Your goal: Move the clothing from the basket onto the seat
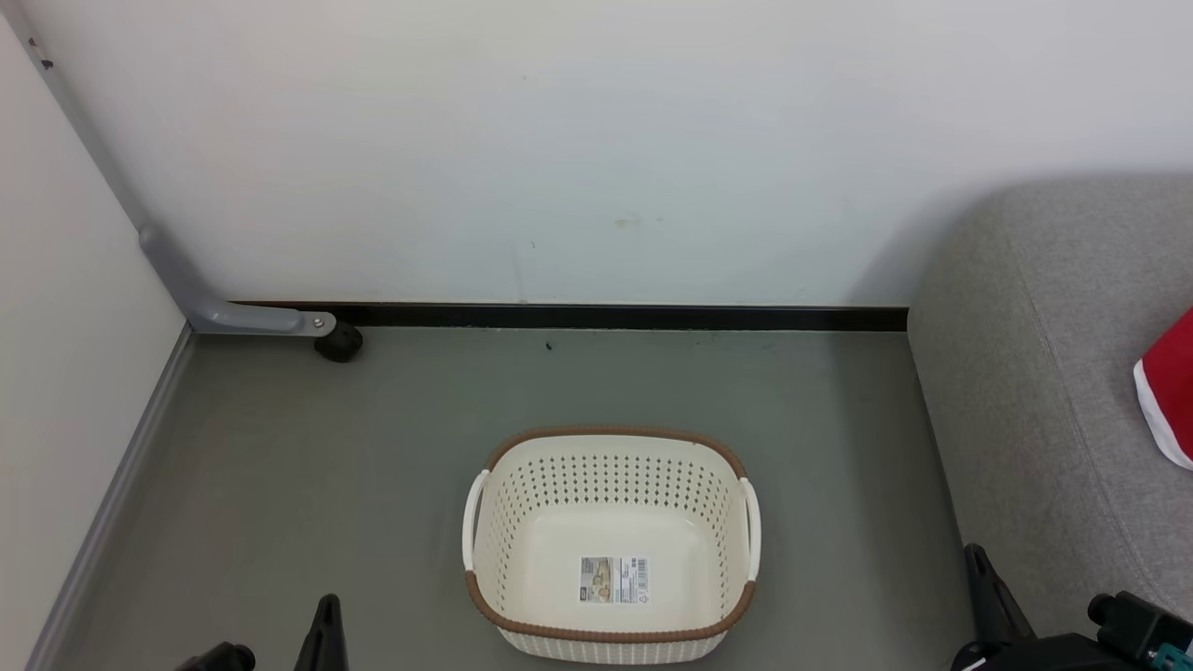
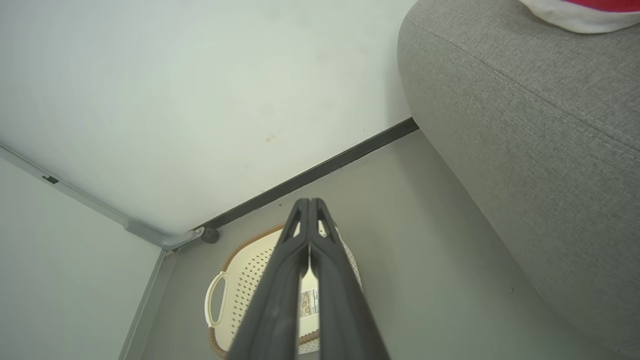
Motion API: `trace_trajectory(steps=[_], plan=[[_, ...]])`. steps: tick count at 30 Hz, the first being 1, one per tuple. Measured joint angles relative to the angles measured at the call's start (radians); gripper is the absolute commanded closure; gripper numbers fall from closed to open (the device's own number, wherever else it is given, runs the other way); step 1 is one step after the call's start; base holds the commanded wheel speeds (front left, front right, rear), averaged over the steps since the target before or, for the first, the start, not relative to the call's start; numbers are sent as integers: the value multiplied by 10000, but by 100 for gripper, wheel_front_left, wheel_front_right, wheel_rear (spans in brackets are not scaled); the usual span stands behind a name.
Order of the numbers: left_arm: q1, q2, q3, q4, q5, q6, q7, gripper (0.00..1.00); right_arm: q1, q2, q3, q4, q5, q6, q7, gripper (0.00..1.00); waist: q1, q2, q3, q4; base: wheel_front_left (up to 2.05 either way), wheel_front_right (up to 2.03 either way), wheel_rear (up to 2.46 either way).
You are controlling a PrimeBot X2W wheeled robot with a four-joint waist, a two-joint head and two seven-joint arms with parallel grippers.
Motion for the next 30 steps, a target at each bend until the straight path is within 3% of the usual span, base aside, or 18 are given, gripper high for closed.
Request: trace_trajectory(steps=[30], plan=[[-325, -215, 863, -451, -3565, -541, 1080, 100, -176, 42, -807, -644, 3925, 0, 1145, 100, 0, 0, 116, -416, 0, 0, 0]])
